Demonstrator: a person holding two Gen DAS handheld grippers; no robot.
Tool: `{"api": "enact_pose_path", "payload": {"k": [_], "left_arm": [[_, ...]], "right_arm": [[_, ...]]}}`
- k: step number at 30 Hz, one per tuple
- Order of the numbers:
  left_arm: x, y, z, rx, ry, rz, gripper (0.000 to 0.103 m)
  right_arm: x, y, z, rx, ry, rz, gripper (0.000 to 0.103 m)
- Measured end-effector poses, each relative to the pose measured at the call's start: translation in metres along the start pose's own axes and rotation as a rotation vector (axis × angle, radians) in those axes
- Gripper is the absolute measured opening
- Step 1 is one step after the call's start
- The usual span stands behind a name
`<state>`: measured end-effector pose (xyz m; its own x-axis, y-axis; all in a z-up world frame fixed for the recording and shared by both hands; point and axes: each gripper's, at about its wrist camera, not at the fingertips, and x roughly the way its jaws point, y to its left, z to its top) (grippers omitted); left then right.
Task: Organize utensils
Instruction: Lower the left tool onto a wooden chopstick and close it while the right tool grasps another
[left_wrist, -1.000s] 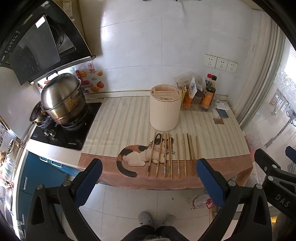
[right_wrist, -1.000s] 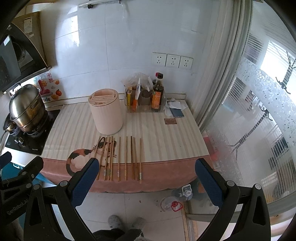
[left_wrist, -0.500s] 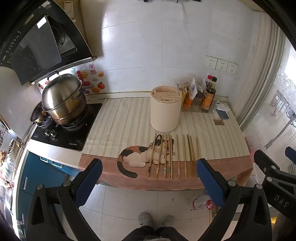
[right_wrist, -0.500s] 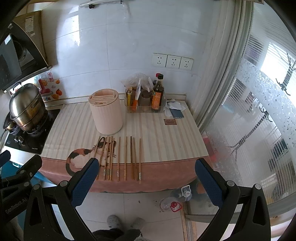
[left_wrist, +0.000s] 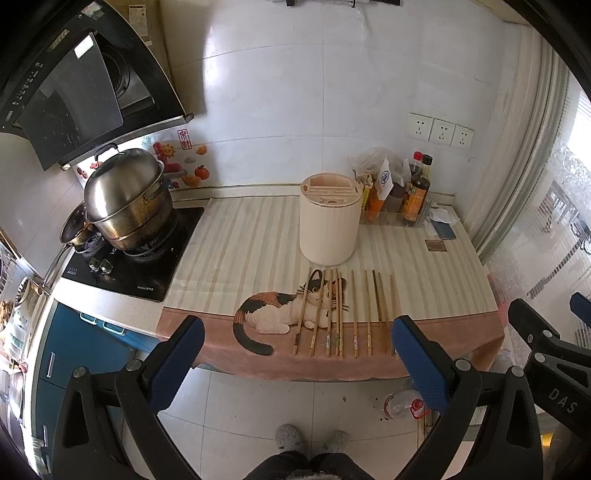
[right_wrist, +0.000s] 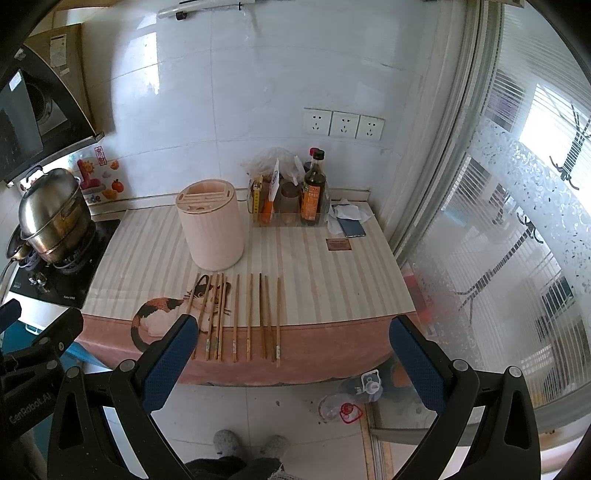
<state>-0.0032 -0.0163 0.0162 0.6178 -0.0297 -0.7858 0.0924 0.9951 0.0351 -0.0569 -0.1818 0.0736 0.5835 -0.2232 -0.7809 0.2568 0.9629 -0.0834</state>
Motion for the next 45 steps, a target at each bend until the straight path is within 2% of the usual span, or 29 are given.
{"api": "enact_pose_path", "payload": {"k": [19, 23, 28, 33, 36, 39, 41, 43, 45], "left_arm": [[0.002, 0.001, -0.001, -0.008, -0.004, 0.016, 0.103], [0.02, -0.003, -0.001, 0.013, -0.087, 0.069, 0.103], [0.069, -0.001, -0.002, 0.011, -0.062, 0.11, 0.103], [0.131, 0.01, -0.003, -0.018, 0.027, 0.146, 0.103], [0.181, 0.019, -0.001, -0.029, 0.122, 0.138, 0.103], [0.236, 0.025, -0.004, -0.024, 0.228, 0.109, 0.102], [0.278, 0.027, -0.004, -0.01, 0.314, 0.064, 0.089], [0.306, 0.027, -0.006, 0.005, 0.381, 0.025, 0.071], [0.342, 0.024, -0.009, 0.035, 0.451, -0.019, 0.066]], "right_arm": [[0.006, -0.002, -0.001, -0.001, 0.003, 0.007, 0.103], [0.024, -0.009, -0.003, 0.034, -0.012, 0.035, 0.103], [0.083, -0.019, -0.004, 0.089, 0.048, 0.138, 0.103], [0.154, -0.013, -0.009, 0.088, 0.133, 0.134, 0.103], [0.205, -0.004, -0.013, 0.086, 0.216, 0.137, 0.095], [0.251, 0.006, -0.02, 0.09, 0.301, 0.152, 0.08], [0.285, 0.01, -0.028, 0.106, 0.37, 0.174, 0.064], [0.316, 0.016, -0.034, 0.125, 0.426, 0.183, 0.055], [0.34, 0.021, -0.039, 0.138, 0.463, 0.17, 0.045]]}}
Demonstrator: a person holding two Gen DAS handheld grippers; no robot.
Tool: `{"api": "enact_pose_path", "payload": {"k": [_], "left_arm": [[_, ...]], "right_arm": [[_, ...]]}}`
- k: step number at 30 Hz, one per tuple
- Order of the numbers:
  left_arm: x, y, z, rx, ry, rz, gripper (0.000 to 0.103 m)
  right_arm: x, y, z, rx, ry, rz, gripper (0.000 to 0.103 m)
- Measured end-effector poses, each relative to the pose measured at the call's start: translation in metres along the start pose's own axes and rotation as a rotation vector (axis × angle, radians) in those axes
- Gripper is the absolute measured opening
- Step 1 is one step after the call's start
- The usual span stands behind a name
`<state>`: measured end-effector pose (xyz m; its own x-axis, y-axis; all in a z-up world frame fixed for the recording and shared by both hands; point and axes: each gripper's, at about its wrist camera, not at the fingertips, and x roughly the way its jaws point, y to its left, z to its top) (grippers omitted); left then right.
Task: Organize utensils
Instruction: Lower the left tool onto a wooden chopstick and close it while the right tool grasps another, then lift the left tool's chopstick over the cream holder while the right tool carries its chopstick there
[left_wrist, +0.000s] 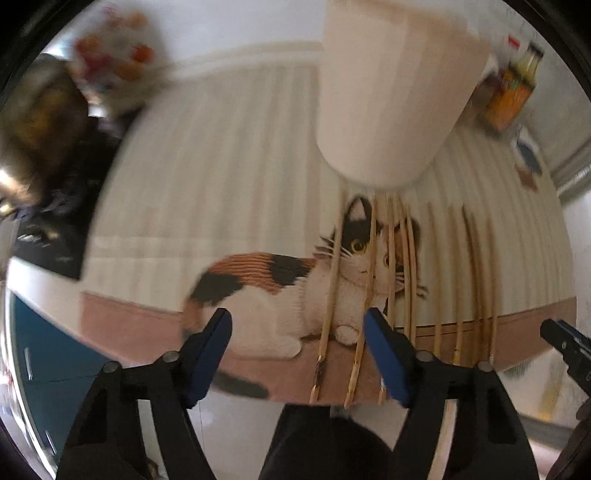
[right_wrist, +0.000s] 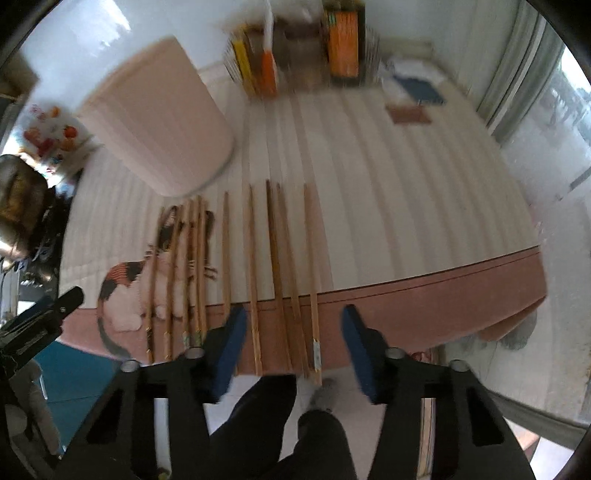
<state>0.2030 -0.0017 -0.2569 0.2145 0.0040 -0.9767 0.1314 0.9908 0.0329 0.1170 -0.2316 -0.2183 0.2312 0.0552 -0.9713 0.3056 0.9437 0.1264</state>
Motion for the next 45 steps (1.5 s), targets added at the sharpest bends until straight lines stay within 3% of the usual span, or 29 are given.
{"api": "enact_pose_path", "payload": {"k": [4, 9, 12, 15, 22, 24, 25, 27, 34, 40, 45], "left_arm": [[0.048, -0.013, 0.018, 0.08, 0.087, -0.045, 0.053], [0.078, -0.027, 0.025, 0.161, 0.152, -0.044, 0.045], [0.082, -0.032, 0.023, 0.181, 0.174, -0.054, 0.019], [0.081, -0.034, 0.018, 0.182, 0.16, -0.056, 0.005], [0.082, -0.01, 0.017, -0.002, 0.212, -0.072, 0.005], [0.08, 0.001, 0.011, -0.089, 0.238, -0.08, 0.004], [0.077, 0.006, 0.008, -0.121, 0.248, -0.093, 0.005], [0.075, 0.01, 0.003, -0.144, 0.257, -0.103, 0.005], [0.083, 0.003, 0.009, 0.0, 0.279, -0.041, 0.007], [0.079, 0.009, 0.017, -0.033, 0.274, -0.043, 0.008], [0.077, 0.007, 0.022, -0.031, 0.261, -0.026, 0.006]], "right_arm": [[0.039, 0.003, 0.011, 0.044, 0.072, -0.027, 0.027], [0.078, -0.001, 0.028, 0.075, 0.145, -0.087, 0.027], [0.092, -0.009, 0.033, 0.113, 0.176, -0.1, 0.027], [0.103, -0.012, 0.036, 0.133, 0.199, -0.087, 0.028], [0.133, -0.005, 0.043, 0.078, 0.227, -0.095, 0.028], [0.137, -0.001, 0.043, 0.047, 0.215, -0.119, 0.018], [0.138, 0.0, 0.042, 0.04, 0.22, -0.139, 0.007], [0.14, -0.004, 0.041, 0.043, 0.227, -0.156, 0.007], [0.16, -0.006, 0.055, -0.001, 0.307, -0.141, 0.008], [0.18, 0.016, 0.079, -0.042, 0.343, -0.15, 0.008], [0.187, 0.031, 0.08, -0.04, 0.327, -0.151, 0.008]]}}
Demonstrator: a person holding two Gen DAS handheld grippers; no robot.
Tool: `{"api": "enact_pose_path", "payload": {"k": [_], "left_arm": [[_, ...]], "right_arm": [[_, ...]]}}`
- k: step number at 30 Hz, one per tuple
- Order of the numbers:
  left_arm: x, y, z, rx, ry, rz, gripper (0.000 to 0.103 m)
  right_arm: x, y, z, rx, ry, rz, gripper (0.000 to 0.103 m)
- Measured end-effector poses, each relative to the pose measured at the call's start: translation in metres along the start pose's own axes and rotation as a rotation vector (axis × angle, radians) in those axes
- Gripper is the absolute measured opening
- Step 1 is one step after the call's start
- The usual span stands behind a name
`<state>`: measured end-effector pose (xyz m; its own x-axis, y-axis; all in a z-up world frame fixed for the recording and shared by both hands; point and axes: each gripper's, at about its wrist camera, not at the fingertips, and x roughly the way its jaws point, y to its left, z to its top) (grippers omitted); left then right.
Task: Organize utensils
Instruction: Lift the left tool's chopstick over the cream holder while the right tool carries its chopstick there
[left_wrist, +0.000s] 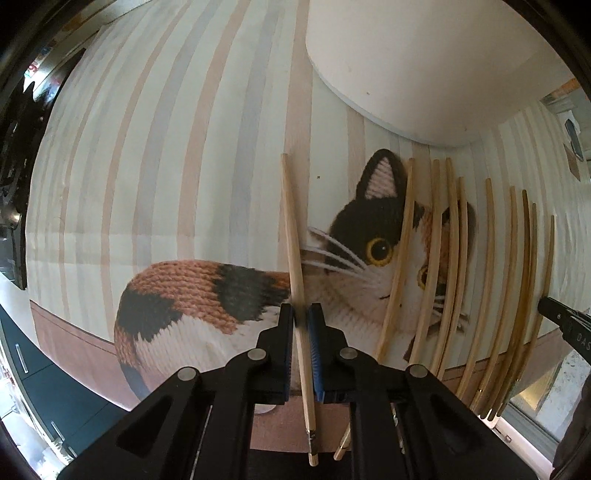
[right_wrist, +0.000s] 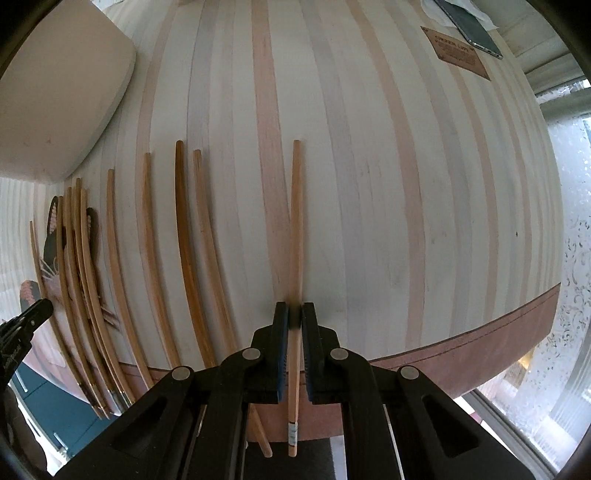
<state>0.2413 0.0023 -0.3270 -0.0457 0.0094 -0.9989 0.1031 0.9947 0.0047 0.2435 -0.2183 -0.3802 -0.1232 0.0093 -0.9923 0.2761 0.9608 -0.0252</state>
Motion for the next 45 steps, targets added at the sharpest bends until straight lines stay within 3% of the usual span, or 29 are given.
{"api": "enact_pose_path", "payload": {"k": [3, 10, 16, 22, 29, 34, 39, 45], "left_arm": [[-0.004, -0.013, -0.003, -0.023, -0.04, 0.001, 0.005], [-0.024, 0.012, -0.009, -0.114, -0.107, 0.038, 0.005], [-0.084, 0.04, -0.025, -0.237, -0.247, 0.024, 0.004], [-0.167, 0.05, -0.039, -0.281, -0.456, 0.033, 0.005], [-0.249, 0.049, -0.019, -0.301, -0.655, -0.052, 0.005], [-0.324, 0.045, -0.008, -0.319, -0.828, -0.159, 0.005], [-0.374, 0.037, 0.016, -0.294, -0.944, -0.266, 0.005], [-0.361, 0.026, 0.074, -0.27, -1.007, -0.326, 0.005]], "right_arm": [[0.003, 0.004, -0.002, 0.001, -0.01, -0.001, 0.008], [-0.01, -0.014, -0.014, 0.044, -0.055, 0.018, 0.007], [-0.052, -0.036, -0.03, 0.099, -0.175, 0.069, 0.007], [-0.108, -0.041, -0.037, 0.096, -0.306, 0.147, 0.007], [-0.194, -0.025, -0.024, 0.07, -0.487, 0.274, 0.007], [-0.273, -0.019, -0.006, 0.053, -0.62, 0.387, 0.007], [-0.339, -0.003, 0.02, 0.037, -0.745, 0.447, 0.007], [-0.365, 0.024, 0.073, 0.08, -0.814, 0.477, 0.007]]}}
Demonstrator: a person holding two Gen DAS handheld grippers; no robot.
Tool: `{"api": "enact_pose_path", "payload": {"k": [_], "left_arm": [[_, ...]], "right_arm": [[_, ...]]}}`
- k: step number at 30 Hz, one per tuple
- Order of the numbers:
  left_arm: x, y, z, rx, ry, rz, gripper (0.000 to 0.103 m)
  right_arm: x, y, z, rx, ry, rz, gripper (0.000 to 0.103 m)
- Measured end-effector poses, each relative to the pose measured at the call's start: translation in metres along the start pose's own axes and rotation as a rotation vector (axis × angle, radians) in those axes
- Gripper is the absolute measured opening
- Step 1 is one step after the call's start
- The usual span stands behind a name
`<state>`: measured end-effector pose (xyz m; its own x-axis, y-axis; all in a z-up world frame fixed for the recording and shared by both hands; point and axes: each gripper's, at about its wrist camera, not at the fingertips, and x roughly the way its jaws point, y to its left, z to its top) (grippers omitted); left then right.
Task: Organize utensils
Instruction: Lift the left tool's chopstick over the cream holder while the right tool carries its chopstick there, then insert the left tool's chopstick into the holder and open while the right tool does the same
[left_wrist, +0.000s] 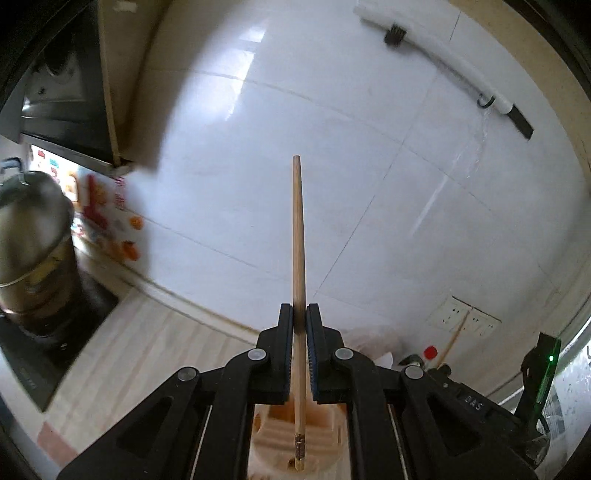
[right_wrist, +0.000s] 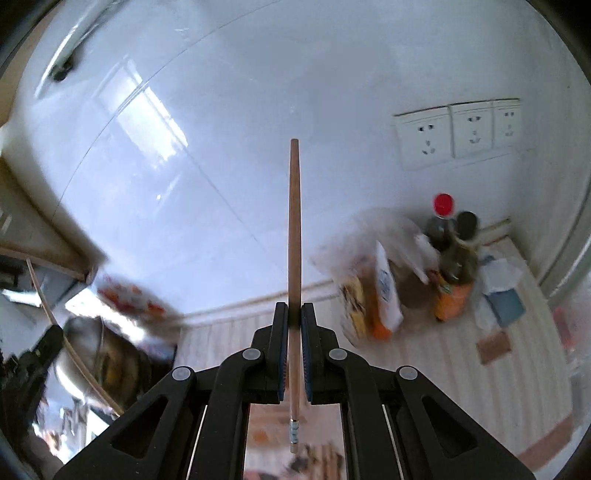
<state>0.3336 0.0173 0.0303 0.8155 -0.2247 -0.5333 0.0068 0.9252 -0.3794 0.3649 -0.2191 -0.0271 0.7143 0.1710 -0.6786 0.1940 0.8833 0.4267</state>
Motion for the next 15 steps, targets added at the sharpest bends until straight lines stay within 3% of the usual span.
{"api": "enact_pose_path", "payload": {"k": [7, 15], "left_arm": [[0.082, 0.016, -0.019, -0.038, 0.063, -0.01, 0.005], [0.106, 0.011, -0.038, 0.033, 0.1, 0.001, 0.005]], "right_arm": [[0.06, 0.006, 0.014, 0.034, -0.054, -0.039, 0.007], [0.097, 0.001, 0.002, 0.03, -0.044, -0.056, 0.007]]}}
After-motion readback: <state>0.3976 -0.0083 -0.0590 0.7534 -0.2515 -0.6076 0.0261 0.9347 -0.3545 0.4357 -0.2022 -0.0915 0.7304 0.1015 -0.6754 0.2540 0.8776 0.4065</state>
